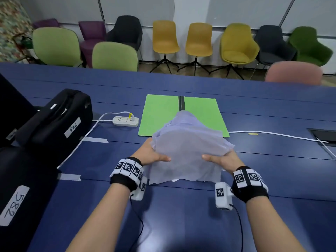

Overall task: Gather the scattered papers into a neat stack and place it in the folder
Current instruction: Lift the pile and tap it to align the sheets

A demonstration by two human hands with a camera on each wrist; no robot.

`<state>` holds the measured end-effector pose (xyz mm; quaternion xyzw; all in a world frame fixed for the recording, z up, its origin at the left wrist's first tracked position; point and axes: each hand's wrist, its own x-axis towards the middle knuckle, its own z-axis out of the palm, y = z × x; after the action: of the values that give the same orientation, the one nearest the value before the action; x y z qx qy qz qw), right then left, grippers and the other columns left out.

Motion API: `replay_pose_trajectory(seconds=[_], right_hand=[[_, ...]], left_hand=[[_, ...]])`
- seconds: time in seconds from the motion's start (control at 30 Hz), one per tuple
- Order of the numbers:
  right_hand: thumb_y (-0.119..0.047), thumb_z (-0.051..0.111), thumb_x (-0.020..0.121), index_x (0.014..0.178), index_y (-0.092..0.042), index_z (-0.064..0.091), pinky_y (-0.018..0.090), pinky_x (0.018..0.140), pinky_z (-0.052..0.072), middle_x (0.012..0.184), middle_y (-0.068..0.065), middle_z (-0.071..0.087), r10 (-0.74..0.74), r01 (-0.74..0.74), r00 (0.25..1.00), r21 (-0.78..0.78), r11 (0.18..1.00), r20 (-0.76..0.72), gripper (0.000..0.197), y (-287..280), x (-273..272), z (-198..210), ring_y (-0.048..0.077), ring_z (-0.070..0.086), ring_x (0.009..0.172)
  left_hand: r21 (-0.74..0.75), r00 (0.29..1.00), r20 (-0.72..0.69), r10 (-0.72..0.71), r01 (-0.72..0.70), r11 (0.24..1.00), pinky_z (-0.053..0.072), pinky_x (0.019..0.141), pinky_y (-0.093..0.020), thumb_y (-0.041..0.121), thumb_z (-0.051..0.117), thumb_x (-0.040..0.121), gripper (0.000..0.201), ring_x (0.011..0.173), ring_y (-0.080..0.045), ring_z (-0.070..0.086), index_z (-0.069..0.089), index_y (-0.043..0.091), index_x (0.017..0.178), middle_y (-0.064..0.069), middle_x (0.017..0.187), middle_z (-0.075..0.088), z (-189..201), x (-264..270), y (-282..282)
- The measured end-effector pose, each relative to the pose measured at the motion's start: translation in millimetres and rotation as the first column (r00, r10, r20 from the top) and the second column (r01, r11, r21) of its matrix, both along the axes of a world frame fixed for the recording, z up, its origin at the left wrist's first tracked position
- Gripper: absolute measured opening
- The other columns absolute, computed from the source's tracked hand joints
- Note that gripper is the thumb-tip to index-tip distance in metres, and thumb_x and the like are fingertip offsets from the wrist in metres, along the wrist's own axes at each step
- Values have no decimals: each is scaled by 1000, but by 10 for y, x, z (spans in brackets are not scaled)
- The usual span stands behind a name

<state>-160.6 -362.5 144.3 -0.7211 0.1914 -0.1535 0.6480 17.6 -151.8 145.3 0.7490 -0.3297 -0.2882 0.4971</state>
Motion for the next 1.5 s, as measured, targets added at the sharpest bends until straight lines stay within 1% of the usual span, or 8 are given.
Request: replay_pose_trajectory(seconds=[0.13, 0.43, 0.67, 0.83, 1.0, 1.17, 1.3, 1.5], right_hand=[[0, 76, 68, 94, -21, 69, 19, 74, 55, 87, -11, 76, -109, 103, 988, 60, 993, 109, 34, 47, 43, 63, 4, 69, 81], [-80, 66, 49, 76, -19, 68, 11, 61, 47, 67, -15, 64, -438, 408, 877, 176, 896, 197, 66, 293, 164, 107, -1, 56, 62], [-27, 72, 79, 73, -21, 67, 9, 69, 45, 65, -17, 64, -628, 613, 720, 153, 775, 296, 10, 422, 295, 296, -2, 57, 65], [-22, 70, 80, 72, -28, 67, 16, 73, 45, 64, -20, 63, -670, 675, 674, 110, 730, 311, 11, 312, 218, 208, 1, 56, 69], [-15, 60, 80, 74, -25, 59, 30, 70, 38, 69, -10, 61, -654, 589, 666, 285, 756, 358, 11, 225, 92, 179, 14, 50, 68], [-10, 49, 85, 94, -14, 54, 23, 84, 44, 102, 9, 68, -457, 479, 773, 67, 875, 441, 11, 385, -8, 302, 14, 62, 92], [-22, 58, 87, 107, -16, 62, 13, 96, 37, 110, -11, 65, -339, 417, 888, -229, 880, 311, 22, 501, -42, 292, 0, 58, 108], [-5, 55, 91, 93, -12, 65, 3, 83, 37, 102, -10, 67, -435, 505, 840, -176, 845, 324, 12, 531, -34, 380, -10, 57, 86]], left_hand=[[-146, 966, -124, 225, -242, 959, 56, 84, -35, 6, 87, 62, 47, 90, -18, 68, 69, 13, 106, -10, 105, 73, -4, 0, 15], [-257, 822, -269, 502, -564, 785, 49, 71, -32, 56, 77, 58, 50, 70, -16, 58, 72, 12, 80, 0, 74, 68, 136, -279, -192], [-155, 709, -243, 662, -702, 695, 56, 76, -40, 83, 68, 44, 66, 65, -13, 53, 67, 21, 66, 4, 68, 60, 173, -344, -318], [-118, 699, -191, 690, -714, 691, 56, 78, -40, 87, 65, 41, 64, 65, -12, 53, 64, 29, 67, 6, 68, 61, 155, -316, -281], [-184, 669, -274, 691, -742, 645, 46, 65, -30, 74, 76, 46, 81, 61, -15, 49, 66, 0, 77, 1, 66, 54, 205, -333, -278], [-186, 665, -249, 704, -747, 639, 34, 59, -27, 76, 76, 44, 80, 61, -17, 35, 51, 3, 63, 0, 63, 39, 210, -313, -331], [-119, 611, -231, 758, -790, 601, 43, 63, -24, 85, 70, 36, 82, 65, -19, 51, 63, 11, 71, 6, 75, 60, 214, -294, -357], [-76, 610, -161, 775, -791, 607, 36, 57, -28, 83, 66, 45, 74, 61, -19, 39, 39, 16, 60, 4, 62, 38, 341, -365, -352]])
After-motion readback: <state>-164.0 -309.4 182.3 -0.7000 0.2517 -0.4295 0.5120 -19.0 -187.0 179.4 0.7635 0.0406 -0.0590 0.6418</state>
